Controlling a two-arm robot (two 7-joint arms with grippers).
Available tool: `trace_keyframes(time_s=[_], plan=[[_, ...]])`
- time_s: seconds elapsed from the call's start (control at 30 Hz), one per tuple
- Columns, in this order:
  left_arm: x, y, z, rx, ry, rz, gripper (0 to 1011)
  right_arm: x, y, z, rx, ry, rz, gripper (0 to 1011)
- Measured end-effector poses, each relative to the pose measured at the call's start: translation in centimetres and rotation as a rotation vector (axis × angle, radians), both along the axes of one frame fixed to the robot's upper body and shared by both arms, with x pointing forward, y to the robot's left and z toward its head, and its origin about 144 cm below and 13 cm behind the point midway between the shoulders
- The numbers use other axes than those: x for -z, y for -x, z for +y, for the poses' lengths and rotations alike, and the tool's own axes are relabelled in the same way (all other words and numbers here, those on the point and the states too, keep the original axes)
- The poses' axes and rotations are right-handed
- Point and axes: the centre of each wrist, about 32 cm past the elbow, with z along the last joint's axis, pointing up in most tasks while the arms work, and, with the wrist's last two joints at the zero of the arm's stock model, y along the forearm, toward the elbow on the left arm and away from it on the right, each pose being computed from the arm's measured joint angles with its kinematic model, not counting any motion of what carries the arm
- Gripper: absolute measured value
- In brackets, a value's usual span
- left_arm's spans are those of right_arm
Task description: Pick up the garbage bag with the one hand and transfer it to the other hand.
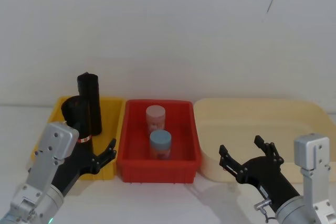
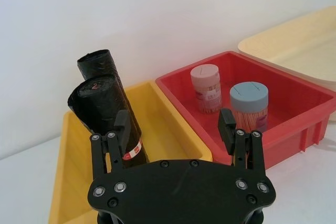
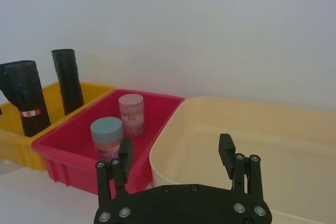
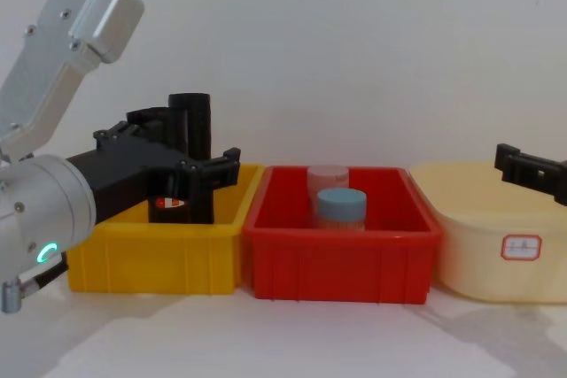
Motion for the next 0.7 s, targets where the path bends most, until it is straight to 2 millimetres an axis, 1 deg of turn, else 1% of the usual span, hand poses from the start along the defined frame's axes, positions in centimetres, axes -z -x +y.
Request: trace_keyframes(time_s=[0.7], plan=[[-0.02,-0.01,-0.02,0.001,0.000,-0.001,1001,0.00,0.00,0.00,0.000,0.000,0.000,1000]])
